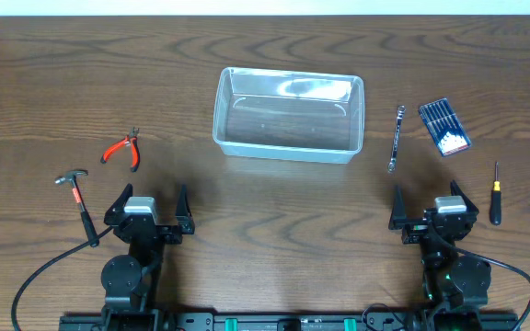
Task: Pack container
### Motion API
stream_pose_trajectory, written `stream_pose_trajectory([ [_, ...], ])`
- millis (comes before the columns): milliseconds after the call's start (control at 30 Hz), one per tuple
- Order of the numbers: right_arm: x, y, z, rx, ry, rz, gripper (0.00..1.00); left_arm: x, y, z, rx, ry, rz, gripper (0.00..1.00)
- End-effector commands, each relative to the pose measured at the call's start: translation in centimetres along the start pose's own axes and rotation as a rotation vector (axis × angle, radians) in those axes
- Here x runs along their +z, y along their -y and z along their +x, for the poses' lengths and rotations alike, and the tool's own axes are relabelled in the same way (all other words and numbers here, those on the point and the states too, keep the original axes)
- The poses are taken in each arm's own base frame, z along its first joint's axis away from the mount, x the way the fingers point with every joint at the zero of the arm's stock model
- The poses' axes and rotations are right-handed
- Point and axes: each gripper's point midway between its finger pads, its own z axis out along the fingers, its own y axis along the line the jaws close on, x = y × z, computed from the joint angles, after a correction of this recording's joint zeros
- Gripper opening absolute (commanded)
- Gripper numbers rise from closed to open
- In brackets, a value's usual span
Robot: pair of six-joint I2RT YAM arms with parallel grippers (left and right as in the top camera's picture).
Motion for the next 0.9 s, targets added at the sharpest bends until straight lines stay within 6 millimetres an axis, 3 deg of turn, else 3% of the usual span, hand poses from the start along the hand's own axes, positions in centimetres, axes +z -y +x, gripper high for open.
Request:
stream_pose_trajectory([
  [0,0.0,-0.3,0.0,-0.011,0.004,-0.011,0.99,0.1,0.6,1.5,0.016,-0.047,0.037,0.98],
  [133,0.0,-0.3,0.1,0.021,0.003,-0.012,0.99,0.1,0.6,1.5,0.016,-0.047,0.037,0.98],
  [233,0.0,-0.3,0.3,0.24,-0.006,-0.012,0.99,0.1,0.6,1.5,0.024,-0.044,0.034,0.99],
  [333,0.2,-1.2,0.9,0.375,-0.044,-0.059,0.99,0.0,-1.6,-0.1,0.189,0.011,-0.094,0.98],
  [467,0.4,-3.3,2.1,0.382,-0.121,-0.165,0.99,0.0,-1.9,0.9,0.205,-0.03,-0.108,0.98],
  [600,0.7,-3.6,2.4,0.383,-0.177,-0.181,0.99,0.0,-1.9,1.6,0.206,-0.059,-0.106,0.98],
  [767,1.5,-3.4,-0.6,0.264,-0.183,-0.19,0.99,-0.1,-2.8,1.0,0.26,-0.046,-0.161,0.98],
  [867,2.4,-3.1,-3.7,0.259,-0.206,-0.191,0.99,-0.2,-1.7,-1.1,0.124,0.038,-0.106,0.98],
])
